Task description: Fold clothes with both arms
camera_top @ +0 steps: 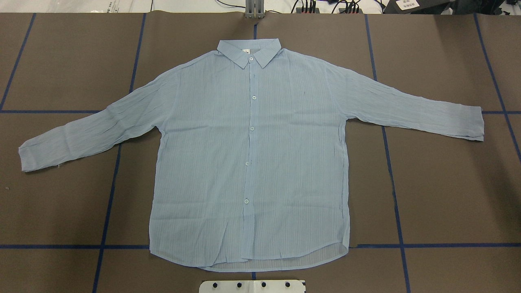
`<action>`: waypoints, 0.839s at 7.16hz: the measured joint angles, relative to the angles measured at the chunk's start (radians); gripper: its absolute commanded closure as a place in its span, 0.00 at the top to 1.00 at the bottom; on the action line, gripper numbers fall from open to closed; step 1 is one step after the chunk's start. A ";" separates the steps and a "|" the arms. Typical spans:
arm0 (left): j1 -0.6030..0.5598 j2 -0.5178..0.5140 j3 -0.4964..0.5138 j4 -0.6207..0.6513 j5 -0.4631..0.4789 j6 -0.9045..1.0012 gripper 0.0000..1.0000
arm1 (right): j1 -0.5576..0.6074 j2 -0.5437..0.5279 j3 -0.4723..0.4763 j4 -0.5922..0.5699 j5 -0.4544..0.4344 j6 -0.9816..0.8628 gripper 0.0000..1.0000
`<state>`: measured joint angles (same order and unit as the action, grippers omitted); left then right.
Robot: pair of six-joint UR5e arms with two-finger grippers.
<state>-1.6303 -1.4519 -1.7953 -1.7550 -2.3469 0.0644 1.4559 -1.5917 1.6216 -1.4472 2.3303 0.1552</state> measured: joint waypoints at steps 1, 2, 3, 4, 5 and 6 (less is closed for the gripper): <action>0.000 0.001 -0.003 0.002 -0.001 -0.001 1.00 | -0.005 -0.003 0.009 -0.001 0.004 0.000 1.00; 0.002 0.002 -0.006 0.004 -0.004 -0.003 1.00 | -0.007 -0.011 0.028 -0.001 0.020 0.001 1.00; 0.003 0.003 -0.005 0.003 -0.005 -0.005 1.00 | -0.008 -0.014 0.041 0.000 0.049 0.002 1.00; 0.004 0.003 -0.005 0.001 -0.006 -0.005 1.00 | -0.009 -0.016 0.046 0.004 0.079 0.004 1.00; 0.004 0.004 -0.007 -0.001 -0.007 -0.004 1.00 | -0.009 -0.018 0.049 0.008 0.098 0.004 1.00; 0.004 0.004 -0.008 -0.002 -0.007 -0.002 1.00 | -0.010 -0.022 0.049 0.011 0.117 0.003 1.00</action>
<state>-1.6261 -1.4481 -1.8032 -1.7565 -2.3535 0.0621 1.4460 -1.6142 1.6708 -1.4364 2.4474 0.1582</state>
